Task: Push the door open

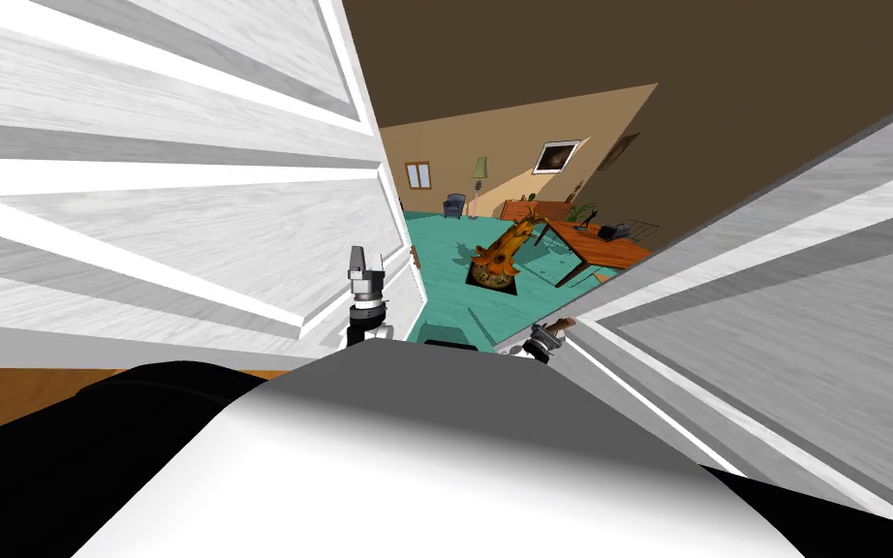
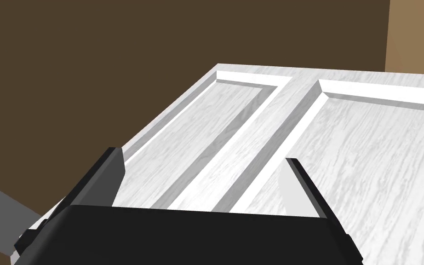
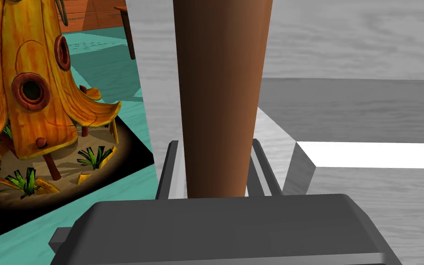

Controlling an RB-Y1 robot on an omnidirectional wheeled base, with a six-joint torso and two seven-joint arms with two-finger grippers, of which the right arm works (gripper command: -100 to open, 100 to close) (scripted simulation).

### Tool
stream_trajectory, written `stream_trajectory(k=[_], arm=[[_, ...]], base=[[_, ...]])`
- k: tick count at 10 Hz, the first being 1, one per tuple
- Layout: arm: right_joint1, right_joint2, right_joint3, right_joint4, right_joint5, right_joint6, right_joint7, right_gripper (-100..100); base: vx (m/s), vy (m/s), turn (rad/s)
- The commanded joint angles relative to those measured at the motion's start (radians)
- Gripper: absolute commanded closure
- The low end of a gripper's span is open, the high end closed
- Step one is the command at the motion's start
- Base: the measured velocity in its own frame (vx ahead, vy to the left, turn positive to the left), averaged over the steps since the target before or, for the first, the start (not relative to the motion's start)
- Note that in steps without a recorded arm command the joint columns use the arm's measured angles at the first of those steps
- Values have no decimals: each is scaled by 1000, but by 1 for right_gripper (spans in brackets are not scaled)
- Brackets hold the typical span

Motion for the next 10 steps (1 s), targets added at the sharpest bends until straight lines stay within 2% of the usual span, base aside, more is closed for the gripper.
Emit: stream_trajectory(k=[1,2,3,6,10], arm=[[3,-15,-25,7,-13,-11,2,100],[4,-18,-39,9,-20,-13,5,100],[4,-18,-39,9,-20,-13,5,100],[9,-27,-86,16,-48,-19,14,100],[13,-32,-125,22,-70,-23,21,100]], base=[[195,-86,-62],[206,-110,-72],[154,-77,-24],[205,-77,-74],[166,-87,-52]])
